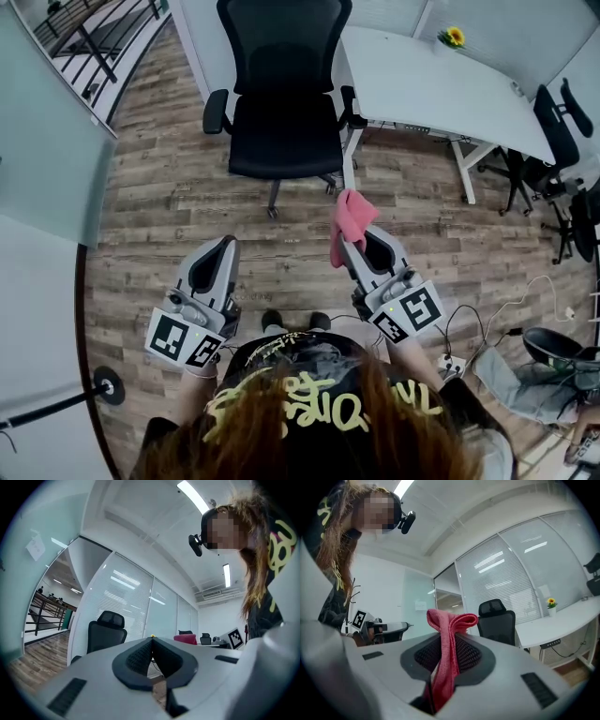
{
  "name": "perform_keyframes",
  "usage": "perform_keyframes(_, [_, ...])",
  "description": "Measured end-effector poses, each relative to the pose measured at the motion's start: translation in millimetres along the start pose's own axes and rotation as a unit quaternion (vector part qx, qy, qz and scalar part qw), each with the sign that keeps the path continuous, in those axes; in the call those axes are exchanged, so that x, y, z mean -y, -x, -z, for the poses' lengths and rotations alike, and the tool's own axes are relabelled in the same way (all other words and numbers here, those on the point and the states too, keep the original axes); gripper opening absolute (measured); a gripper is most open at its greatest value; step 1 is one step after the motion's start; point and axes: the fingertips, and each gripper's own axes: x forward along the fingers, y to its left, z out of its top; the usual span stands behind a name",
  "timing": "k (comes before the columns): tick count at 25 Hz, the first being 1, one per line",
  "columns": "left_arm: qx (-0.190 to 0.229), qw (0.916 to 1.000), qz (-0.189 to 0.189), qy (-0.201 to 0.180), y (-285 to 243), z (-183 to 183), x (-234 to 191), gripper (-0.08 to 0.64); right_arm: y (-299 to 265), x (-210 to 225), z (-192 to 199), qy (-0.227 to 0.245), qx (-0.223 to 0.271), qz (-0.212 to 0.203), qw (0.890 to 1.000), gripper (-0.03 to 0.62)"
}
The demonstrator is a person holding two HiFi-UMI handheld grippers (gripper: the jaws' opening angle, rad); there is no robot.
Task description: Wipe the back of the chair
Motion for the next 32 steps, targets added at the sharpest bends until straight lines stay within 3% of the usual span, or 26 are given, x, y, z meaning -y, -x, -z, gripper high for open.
perform_keyframes(8, [-0.003, 0.9999, 0.008, 0.006, 12.9, 4.7, -10.3, -0.011, -16.4, -23.2, 10.6, -0.002, -0.006, -0.007, 1.0, 0.071])
perform_keyframes(20, [-0.013, 0.9994, 0.022, 0.025, 48.2, 10.1, -53.1, -0.011, -41.6, -67.1, 17.2, 0.019, -0.008, 0.019, 1.0, 0.071])
perform_keyframes(24, [-0.03, 0.9978, 0.035, 0.048, 51.8, 21.4, -66.1, -0.011, -44.8, -70.8, 25.9, 0.015, -0.019, 0.041, 0.999, 0.071])
perform_keyframes(32, [-0.019, 0.9977, 0.044, 0.047, 40.4, 20.0, -75.1, -0.011, -50.4, -58.8, 25.2, 0.014, -0.017, 0.056, 0.998, 0.071])
